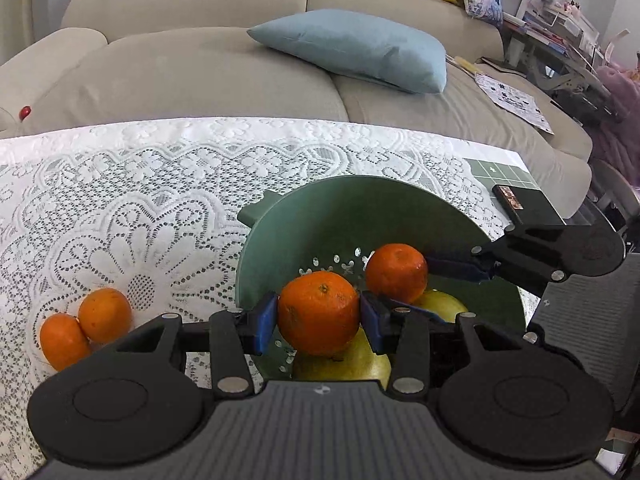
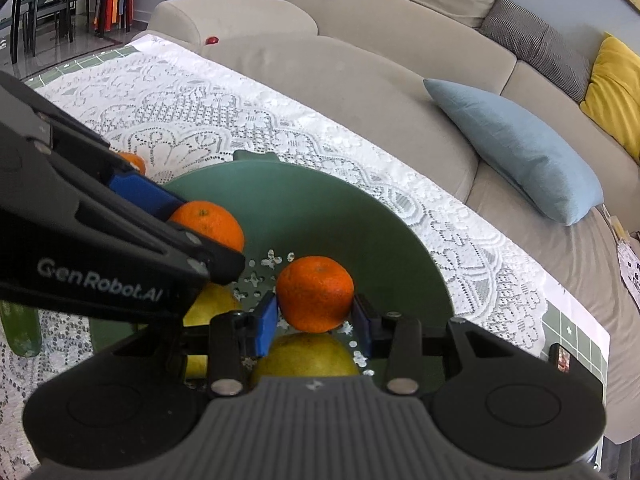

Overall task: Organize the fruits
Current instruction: 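Carry both mandarins into the green colander and open both grippers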

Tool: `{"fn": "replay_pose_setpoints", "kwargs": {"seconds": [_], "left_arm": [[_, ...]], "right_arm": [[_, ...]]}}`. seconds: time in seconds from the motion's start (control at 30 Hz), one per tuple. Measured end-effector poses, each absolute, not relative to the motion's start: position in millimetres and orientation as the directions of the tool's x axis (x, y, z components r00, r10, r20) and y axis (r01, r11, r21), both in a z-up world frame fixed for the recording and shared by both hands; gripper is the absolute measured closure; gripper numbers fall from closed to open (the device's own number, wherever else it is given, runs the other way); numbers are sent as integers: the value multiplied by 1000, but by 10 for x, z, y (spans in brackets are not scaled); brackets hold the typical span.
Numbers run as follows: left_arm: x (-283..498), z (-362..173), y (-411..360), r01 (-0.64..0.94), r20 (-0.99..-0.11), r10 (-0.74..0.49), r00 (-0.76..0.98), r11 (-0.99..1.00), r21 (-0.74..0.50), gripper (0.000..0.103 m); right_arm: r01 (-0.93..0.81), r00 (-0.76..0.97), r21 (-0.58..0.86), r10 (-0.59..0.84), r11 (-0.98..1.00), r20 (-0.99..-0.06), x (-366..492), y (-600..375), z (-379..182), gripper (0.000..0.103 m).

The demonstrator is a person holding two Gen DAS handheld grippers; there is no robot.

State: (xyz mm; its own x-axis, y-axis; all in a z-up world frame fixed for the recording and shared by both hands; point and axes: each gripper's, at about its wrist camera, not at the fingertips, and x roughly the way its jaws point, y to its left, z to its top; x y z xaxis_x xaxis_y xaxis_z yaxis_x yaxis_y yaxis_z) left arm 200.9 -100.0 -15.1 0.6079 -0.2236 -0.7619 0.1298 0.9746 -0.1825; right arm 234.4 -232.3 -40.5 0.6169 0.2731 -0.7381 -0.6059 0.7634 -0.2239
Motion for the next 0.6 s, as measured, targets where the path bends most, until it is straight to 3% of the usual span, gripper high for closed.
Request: {"fn": "replay_pose_setpoints", "kwargs": {"seconds": [0.6], "left_arm": [[2040, -161, -936, 159, -755, -287, 589, 958, -240, 52]], "right_arm": [[-601, 593, -179, 285, 779, -753, 2413, -2368, -454, 67]]}}
